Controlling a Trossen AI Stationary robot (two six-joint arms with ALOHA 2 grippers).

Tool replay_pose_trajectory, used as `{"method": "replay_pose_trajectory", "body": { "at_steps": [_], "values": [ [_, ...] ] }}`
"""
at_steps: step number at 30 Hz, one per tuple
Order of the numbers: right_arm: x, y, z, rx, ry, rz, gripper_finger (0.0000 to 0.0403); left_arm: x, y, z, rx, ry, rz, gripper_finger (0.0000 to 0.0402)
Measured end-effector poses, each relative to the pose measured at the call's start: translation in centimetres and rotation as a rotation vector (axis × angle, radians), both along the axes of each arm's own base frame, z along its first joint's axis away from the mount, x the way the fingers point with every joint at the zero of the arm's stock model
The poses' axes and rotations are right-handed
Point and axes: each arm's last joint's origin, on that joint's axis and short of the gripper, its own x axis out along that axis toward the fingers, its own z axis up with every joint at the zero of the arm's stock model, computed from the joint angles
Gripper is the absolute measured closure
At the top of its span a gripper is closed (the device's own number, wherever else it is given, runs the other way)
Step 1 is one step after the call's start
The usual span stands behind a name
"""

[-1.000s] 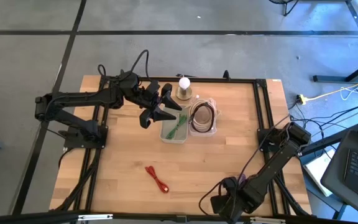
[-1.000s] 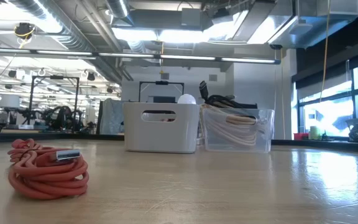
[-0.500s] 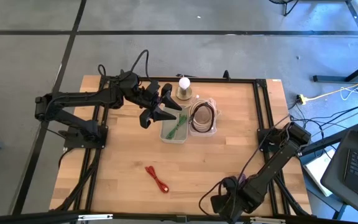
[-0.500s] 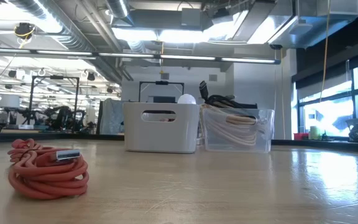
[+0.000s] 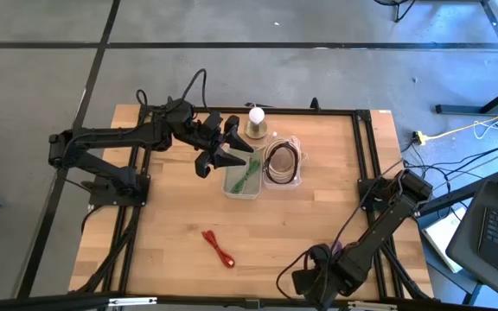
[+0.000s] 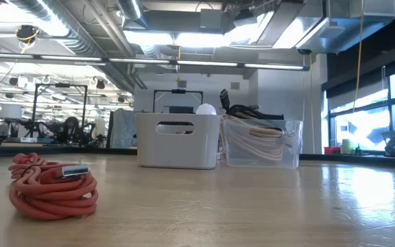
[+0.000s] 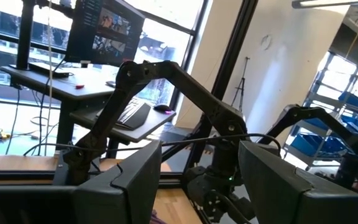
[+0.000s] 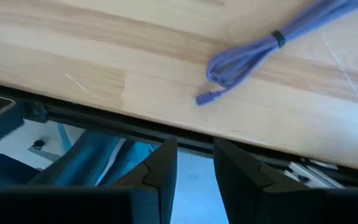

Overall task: Pick and place USB-C Cables
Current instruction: Put the violet charger cable into the gray bin

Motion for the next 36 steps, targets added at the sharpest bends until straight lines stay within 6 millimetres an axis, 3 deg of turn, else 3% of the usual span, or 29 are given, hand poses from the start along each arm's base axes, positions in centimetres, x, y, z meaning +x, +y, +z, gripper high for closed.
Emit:
{"method": "replay_pose_trajectory", "body": {
  "at_steps": [20,36],
  "values": [
    [-0.1,-0.1,0.0,0.001,0.021,0.001,0.0297,1.2,0.3,-1.2,-0.047,0.056,0.0,0.0194],
    [-0.1,0.2,0.1,0.053,0.044,-0.008,0.0353,1.2,0.3,-1.1,-0.027,0.035,0.001,0.0194]
  ]
}}
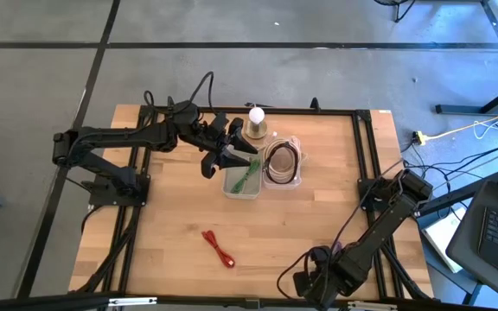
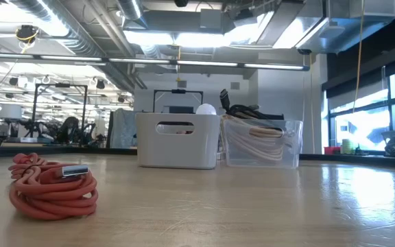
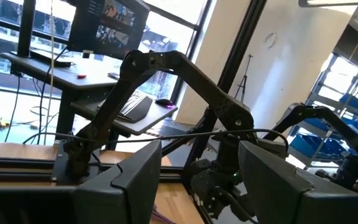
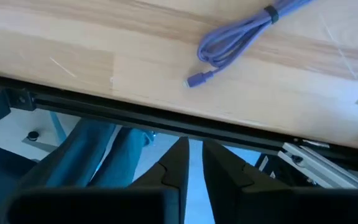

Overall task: Pick and place USB-C Cables
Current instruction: Put the violet charger cable into the gray bin

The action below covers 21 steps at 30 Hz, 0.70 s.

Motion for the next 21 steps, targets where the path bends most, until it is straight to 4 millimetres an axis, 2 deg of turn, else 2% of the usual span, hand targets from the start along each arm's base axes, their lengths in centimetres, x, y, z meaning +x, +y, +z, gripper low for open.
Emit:
{"method": "replay_pose_trajectory", "body": {
  "at_steps": [21],
  "values": [
    [0.13,-0.19,-0.03,-0.057,-0.058,0.008,0.0362,0.0,-0.01,0.0,-0.004,0.001,-0.001,0.0194]
  ]
}}
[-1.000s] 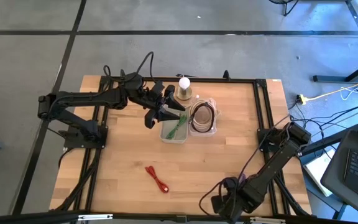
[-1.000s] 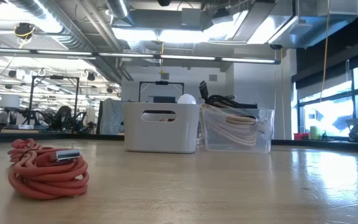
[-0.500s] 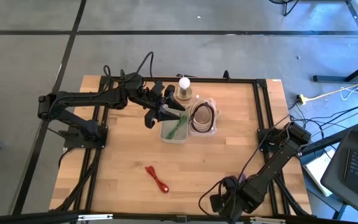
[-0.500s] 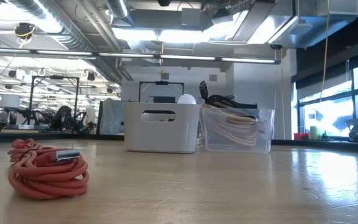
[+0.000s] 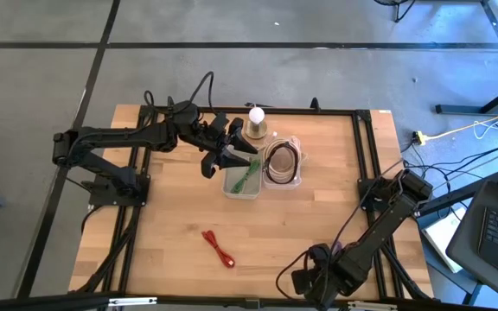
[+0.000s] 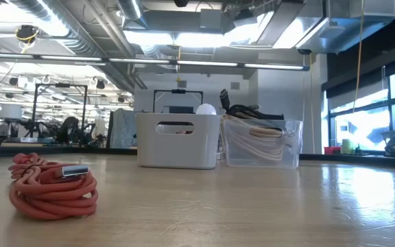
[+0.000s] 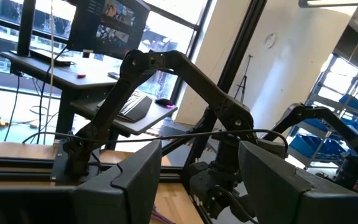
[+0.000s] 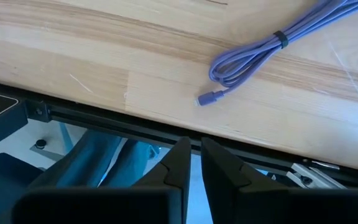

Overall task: Pick and place USB-C Cables
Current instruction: Put the violet charger cable into the gray bin

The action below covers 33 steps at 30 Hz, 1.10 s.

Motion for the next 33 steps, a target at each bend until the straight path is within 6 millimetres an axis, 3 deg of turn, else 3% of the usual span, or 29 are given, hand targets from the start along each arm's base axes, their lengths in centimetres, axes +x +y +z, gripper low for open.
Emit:
{"method": "replay_pose_trajectory", "body": {
  "at_steps": [20,28,33],
  "values": [
    [0.0,-0.1,0.1,-0.018,-0.014,-0.005,0.0362,0.1,-0.2,0.0,-0.002,-0.001,0.015,0.0194],
    [-0.7,0.7,3.4,-0.003,-0.007,-0.003,0.0362,0.0,0.0,0.0,-0.017,0.004,0.022,0.0194],
    [-0.6,0.8,3.9,0.018,-0.003,0.002,0.0362,0.0,0.0,0.0,-0.017,0.004,0.021,0.0194]
  ]
}}
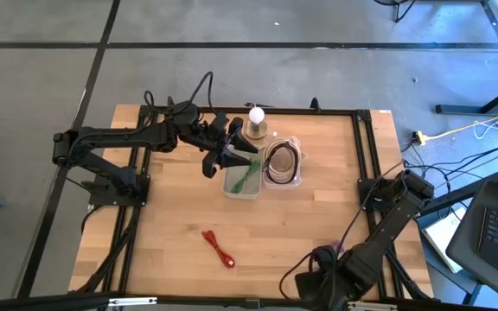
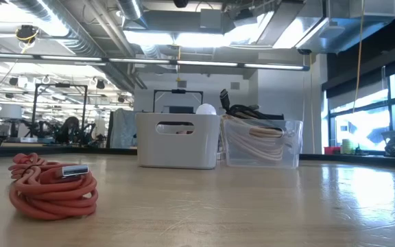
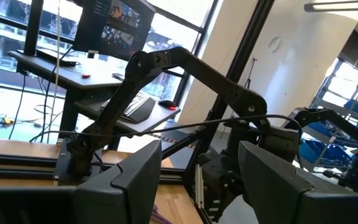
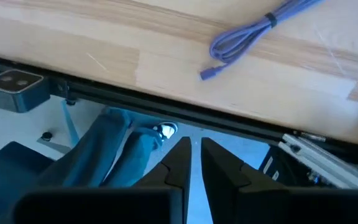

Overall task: Pick and place USB-C Cables
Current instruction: Put the violet charger cable into the gray bin

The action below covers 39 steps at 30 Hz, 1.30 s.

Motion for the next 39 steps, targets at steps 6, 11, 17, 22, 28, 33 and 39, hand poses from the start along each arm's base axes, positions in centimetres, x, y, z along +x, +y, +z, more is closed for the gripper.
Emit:
{"method": "replay_pose_trajectory", "body": {
  "at_steps": [6,11,17,22,28,33,39],
  "values": [
    [-0.3,-0.5,-0.2,-0.081,-0.02,0.275,0.0346,0.0,0.0,0.0,0.0,0.0,0.0,0.0194],
    [-0.4,-1.3,-0.3,-0.165,-0.038,0.752,0.0303,0.0,-0.3,0.0,-0.011,0.003,-0.008,0.0194],
    [-0.9,-2.9,-0.5,-0.249,0.039,1.39,0.0248,0.2,-1.0,0.1,-0.023,-0.009,0.04,0.0194],
    [-1.3,-3.9,-1.6,-0.29,0.123,1.698,0.0216,0.4,-2.0,0.2,-0.07,0.002,0.04,0.0194],
    [-1.8,-3.7,-4.9,-0.251,0.103,1.813,0.0193,0.5,-3.8,0.2,-0.07,-0.002,-0.017,0.0194],
    [-3.0,-2.8,-7.1,-0.174,0.054,1.88,0.0192,0.5,-4.5,0.3,-0.074,-0.011,-0.004,0.0194],
    [-3.7,-2.0,-9.1,-0.159,-0.041,1.869,0.0193,0.6,-4.5,0.3,-0.066,-0.019,0.047,0.0194]
  ]
}}
